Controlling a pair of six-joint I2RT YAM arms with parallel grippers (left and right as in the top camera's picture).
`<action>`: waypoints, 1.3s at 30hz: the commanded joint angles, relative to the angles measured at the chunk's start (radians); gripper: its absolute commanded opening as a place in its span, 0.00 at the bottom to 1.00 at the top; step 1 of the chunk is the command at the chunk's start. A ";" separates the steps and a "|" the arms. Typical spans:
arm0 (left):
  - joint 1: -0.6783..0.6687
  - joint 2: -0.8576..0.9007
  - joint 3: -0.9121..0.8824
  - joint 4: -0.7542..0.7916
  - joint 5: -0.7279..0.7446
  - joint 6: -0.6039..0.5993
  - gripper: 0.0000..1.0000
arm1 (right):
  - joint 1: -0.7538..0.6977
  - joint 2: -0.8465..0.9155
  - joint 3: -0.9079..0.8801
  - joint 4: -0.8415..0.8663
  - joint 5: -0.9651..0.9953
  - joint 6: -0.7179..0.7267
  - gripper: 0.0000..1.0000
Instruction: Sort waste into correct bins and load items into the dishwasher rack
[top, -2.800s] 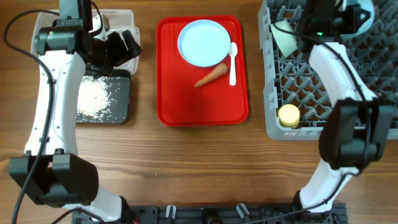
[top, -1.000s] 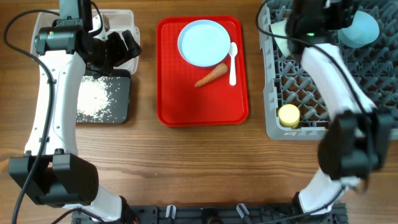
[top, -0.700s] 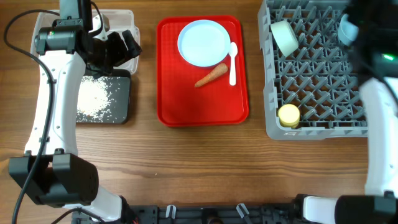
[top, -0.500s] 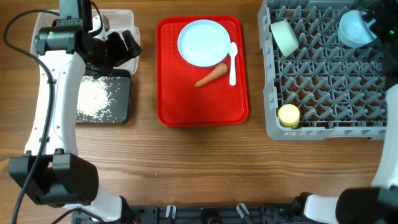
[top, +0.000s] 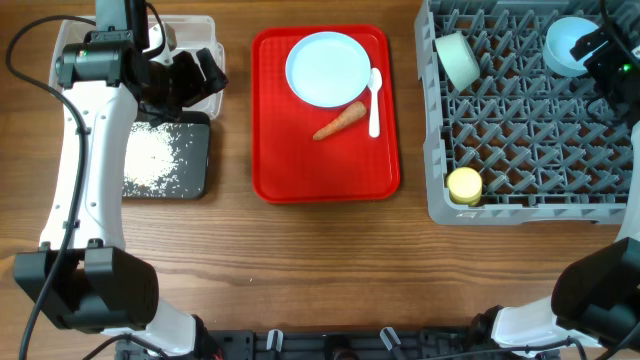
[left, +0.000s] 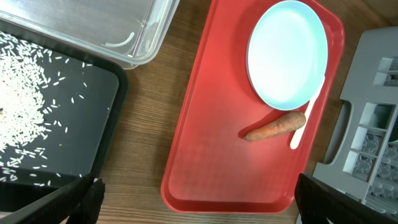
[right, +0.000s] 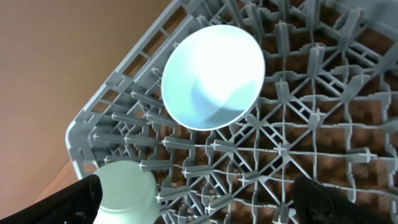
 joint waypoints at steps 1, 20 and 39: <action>0.001 -0.005 0.010 0.002 0.001 -0.001 1.00 | 0.000 0.013 -0.001 0.006 0.074 0.026 0.89; 0.001 -0.005 0.010 0.002 0.001 -0.001 1.00 | 0.000 0.194 -0.001 0.134 0.060 0.056 0.68; 0.001 -0.005 0.010 0.002 0.001 -0.001 1.00 | -0.001 0.322 -0.001 0.225 0.131 0.103 0.54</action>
